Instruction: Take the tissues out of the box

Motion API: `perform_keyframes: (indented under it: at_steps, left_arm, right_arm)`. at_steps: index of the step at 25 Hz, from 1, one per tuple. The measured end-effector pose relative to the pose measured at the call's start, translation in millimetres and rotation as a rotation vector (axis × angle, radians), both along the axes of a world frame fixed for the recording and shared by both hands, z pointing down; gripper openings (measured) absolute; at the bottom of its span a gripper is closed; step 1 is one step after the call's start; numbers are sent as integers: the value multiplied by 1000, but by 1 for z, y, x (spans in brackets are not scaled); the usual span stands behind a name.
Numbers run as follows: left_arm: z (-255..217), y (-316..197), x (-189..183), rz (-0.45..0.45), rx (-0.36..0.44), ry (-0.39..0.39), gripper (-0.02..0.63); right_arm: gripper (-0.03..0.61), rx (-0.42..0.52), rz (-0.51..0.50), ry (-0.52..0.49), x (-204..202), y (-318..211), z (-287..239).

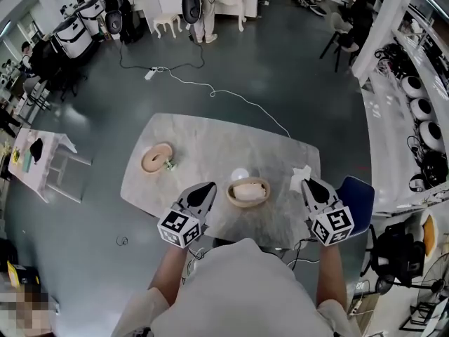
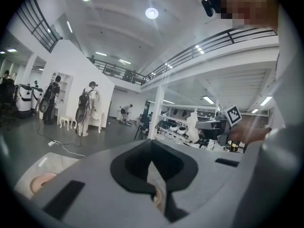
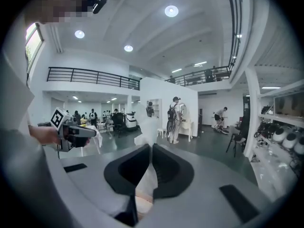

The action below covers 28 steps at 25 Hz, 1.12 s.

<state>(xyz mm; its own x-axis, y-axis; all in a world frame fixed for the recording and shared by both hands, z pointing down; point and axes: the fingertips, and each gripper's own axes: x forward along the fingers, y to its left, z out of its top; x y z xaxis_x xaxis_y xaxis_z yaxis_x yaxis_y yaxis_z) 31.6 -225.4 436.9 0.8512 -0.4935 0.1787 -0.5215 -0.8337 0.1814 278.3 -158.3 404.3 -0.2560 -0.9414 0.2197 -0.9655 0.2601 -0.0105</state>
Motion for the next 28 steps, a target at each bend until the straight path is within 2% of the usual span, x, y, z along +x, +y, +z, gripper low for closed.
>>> perform_keyframes:
  at_steps: [6, 10, 28]
  left_arm:
    - [-7, 1, -3, -5, 12, 17, 8]
    - [-8, 8, 2, -7, 18, 16, 8]
    - [-21, 12, -20, -37, 45, 21, 8]
  right_arm:
    - [40, 52, 28, -23, 5, 11, -10]
    - [40, 55, 26, -19, 9, 19, -9]
    - [40, 72, 0, -22, -9, 24, -13]
